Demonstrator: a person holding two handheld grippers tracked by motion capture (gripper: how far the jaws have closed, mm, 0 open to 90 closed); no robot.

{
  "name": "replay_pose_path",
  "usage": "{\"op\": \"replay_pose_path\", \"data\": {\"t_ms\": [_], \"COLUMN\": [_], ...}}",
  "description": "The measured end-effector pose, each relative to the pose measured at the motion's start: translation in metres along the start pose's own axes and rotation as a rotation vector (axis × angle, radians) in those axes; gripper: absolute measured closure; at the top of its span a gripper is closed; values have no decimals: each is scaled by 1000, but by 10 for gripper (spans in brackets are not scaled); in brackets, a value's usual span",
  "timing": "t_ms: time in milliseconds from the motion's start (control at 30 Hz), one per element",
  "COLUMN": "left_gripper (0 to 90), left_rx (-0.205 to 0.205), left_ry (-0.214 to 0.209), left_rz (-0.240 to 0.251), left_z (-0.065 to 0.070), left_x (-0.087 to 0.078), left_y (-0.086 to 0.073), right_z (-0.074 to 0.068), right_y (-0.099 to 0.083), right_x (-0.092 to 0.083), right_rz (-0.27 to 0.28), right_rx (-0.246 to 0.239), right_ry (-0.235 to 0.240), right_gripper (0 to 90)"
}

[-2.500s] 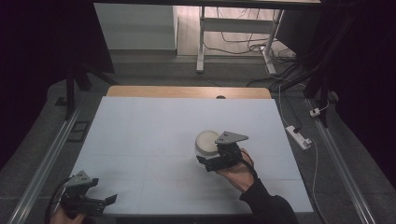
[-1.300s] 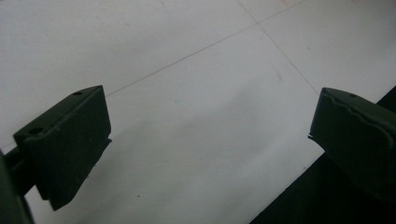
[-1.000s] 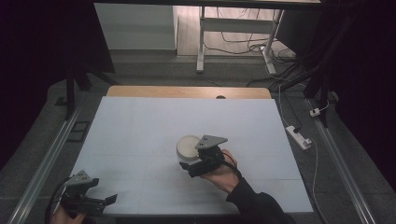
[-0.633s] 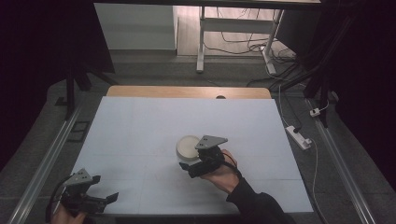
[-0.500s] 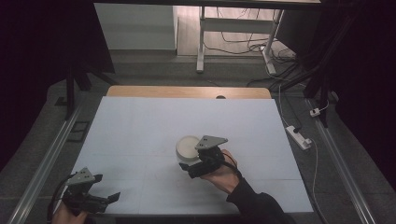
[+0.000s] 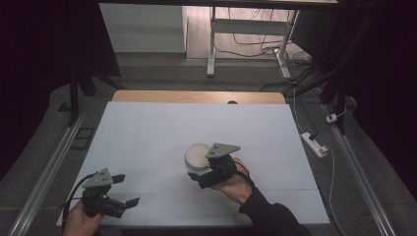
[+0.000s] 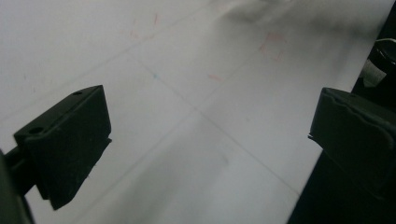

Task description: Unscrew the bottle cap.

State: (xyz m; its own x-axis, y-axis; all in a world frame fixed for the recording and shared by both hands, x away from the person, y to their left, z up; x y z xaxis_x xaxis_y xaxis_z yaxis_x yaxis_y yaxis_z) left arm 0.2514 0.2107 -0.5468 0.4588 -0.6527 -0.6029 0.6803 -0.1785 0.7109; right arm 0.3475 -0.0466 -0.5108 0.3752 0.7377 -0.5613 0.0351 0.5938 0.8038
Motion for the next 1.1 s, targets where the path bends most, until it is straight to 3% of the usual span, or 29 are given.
{"op": "replay_pose_path", "data": {"t_ms": [367, 533, 967, 1100], "left_gripper": [0, 0, 0, 0], "left_rx": [44, 88, 164, 187], "left_ry": [-56, -45, -65, -126], "left_rz": [-10, -14, -6, -4], "left_z": [15, 22, 39, 44], "left_x": [22, 30, 47, 49], "left_y": [31, 47, 85, 96], "right_z": [-2, -2, -5, -6], "right_y": [0, 0, 0, 0], "right_x": [1, 1, 1, 2], "right_rz": [-1, 1, 5, 6], "right_rx": [-11, -12, -20, -22], "right_ry": [9, 12, 24, 29], "right_gripper": [65, 65, 65, 65]}}
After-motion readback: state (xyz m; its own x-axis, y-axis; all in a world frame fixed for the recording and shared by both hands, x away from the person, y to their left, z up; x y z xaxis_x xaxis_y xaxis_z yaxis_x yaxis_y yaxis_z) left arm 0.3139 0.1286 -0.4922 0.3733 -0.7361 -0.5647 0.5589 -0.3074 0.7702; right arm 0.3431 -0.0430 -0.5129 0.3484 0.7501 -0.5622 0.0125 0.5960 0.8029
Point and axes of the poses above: each handheld gripper's, and its own axes: x roughly forward along the jaws, y roughly out of its top, z roughly to its right, the point moved 7 cm from there along x, roughly forward along the jaws, and after that the axes turned 14 degrees about -x, right-handed, at the moved point
